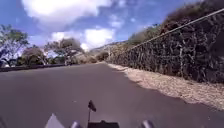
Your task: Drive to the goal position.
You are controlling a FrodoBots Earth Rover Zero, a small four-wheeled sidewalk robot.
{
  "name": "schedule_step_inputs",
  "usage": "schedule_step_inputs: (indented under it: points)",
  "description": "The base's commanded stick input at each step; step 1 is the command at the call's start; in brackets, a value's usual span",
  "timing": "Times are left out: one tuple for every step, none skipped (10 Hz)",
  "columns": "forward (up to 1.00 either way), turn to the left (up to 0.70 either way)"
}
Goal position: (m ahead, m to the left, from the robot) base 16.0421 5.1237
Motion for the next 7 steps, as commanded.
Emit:
schedule_step_inputs:
  points:
    - [0.63, -0.32]
    - [0.63, -0.32]
    - [0.63, -0.32]
    - [0.63, -0.32]
    - [0.63, -0.32]
    - [0.63, -0.07]
    - [0.63, -0.04]
